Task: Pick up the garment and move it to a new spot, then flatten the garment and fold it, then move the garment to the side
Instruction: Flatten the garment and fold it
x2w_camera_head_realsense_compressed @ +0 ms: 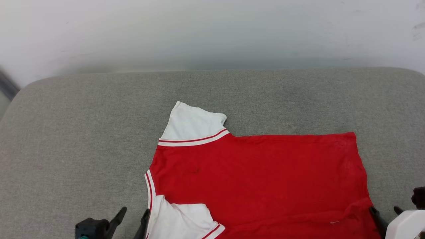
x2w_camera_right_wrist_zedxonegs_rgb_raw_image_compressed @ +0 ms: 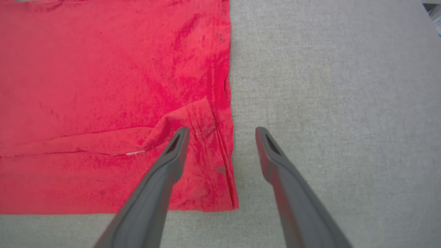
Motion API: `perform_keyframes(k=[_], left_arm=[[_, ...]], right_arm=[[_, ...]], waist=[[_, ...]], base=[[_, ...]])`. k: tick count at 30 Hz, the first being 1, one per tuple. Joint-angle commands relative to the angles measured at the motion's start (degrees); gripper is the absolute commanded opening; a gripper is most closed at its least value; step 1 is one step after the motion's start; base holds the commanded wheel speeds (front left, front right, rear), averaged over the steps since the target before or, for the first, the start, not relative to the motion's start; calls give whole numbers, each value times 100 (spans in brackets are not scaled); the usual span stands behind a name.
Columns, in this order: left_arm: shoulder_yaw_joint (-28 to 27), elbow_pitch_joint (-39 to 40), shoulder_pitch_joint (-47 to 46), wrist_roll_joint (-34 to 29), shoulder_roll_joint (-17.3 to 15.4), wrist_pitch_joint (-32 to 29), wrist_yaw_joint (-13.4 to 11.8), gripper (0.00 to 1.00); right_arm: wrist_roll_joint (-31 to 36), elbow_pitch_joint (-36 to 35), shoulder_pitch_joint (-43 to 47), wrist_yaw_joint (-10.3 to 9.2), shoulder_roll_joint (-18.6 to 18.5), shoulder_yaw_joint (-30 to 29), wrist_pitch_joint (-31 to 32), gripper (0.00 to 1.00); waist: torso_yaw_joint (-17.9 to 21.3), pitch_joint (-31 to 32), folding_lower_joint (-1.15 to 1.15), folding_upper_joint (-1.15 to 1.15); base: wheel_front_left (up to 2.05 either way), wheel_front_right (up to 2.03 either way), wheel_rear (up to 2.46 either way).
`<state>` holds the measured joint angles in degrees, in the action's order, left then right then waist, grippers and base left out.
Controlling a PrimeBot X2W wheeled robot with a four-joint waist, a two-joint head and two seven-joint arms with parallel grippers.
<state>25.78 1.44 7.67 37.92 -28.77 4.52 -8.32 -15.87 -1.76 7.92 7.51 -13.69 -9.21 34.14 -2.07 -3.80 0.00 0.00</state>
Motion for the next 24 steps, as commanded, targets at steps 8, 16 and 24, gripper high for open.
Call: perform_keyframes(k=[8,16,24], left_arm=[[-538,201,-303,-574,268,1052,138,100],[-1459,696,-146,-917,1136,1079,558,100],[-1968,500,-370,-1220,1547,1067,1130,100]], right_arm=[[-79,-372,-491,-4,-38,223,-1421,100],[-151,-432,-710,-4,-34,673,-3029,100],[-49,-409,-867,-3,107,854,-3884,100]], waist=[[59,102,0,0],[168,39,0,0],[314,-283,0,0]], base=[[0,0,0],[0,0,0],[0,0,0]])
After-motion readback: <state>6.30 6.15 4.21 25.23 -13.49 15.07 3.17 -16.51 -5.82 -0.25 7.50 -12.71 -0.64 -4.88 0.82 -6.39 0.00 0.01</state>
